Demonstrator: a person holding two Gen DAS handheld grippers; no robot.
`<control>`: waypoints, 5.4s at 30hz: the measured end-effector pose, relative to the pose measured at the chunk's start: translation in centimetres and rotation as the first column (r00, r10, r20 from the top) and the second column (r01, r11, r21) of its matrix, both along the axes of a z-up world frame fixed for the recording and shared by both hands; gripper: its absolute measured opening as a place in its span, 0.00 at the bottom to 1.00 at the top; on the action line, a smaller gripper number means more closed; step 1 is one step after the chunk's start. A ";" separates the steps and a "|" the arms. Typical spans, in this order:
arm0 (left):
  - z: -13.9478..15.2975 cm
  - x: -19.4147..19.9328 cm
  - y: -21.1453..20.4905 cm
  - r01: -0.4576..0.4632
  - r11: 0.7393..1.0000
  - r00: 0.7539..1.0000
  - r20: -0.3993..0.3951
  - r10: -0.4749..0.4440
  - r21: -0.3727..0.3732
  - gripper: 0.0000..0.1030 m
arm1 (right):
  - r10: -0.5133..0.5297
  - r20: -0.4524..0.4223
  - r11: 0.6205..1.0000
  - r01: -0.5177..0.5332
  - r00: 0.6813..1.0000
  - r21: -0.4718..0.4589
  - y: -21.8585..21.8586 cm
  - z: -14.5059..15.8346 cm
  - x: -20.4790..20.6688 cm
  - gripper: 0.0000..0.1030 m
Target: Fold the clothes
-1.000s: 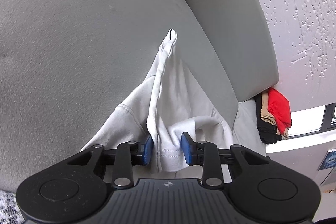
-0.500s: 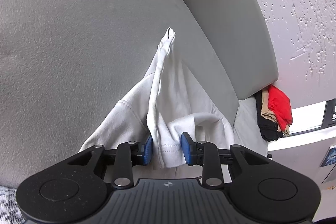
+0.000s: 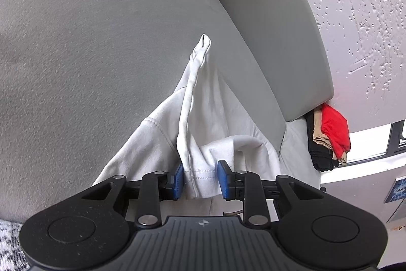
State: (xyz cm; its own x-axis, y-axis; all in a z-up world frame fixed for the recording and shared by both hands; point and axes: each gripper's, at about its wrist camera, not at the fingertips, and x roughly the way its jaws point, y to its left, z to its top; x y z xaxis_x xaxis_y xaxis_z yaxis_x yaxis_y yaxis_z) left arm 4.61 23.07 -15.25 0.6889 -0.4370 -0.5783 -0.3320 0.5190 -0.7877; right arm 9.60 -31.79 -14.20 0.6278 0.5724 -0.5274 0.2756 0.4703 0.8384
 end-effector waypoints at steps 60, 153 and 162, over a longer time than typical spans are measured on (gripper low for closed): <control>9.6 -0.8 -1.8 0.458 0.758 0.879 -0.363 -0.309 0.465 0.05 | 0.285 -0.215 0.783 -0.356 0.934 -0.509 1.3 12.2 0.8 0.04; 7.4 4.6 1.0 -0.054 0.856 0.998 0.054 0.031 0.514 0.70 | 0.260 -0.104 0.810 -0.276 0.960 -0.517 16.3 6.9 0.7 0.67; 2.2 6.4 4.9 -0.055 0.989 0.998 -0.007 0.056 0.141 0.30 | 0.241 -0.141 0.830 -0.279 0.960 -0.484 16.0 6.0 1.2 0.73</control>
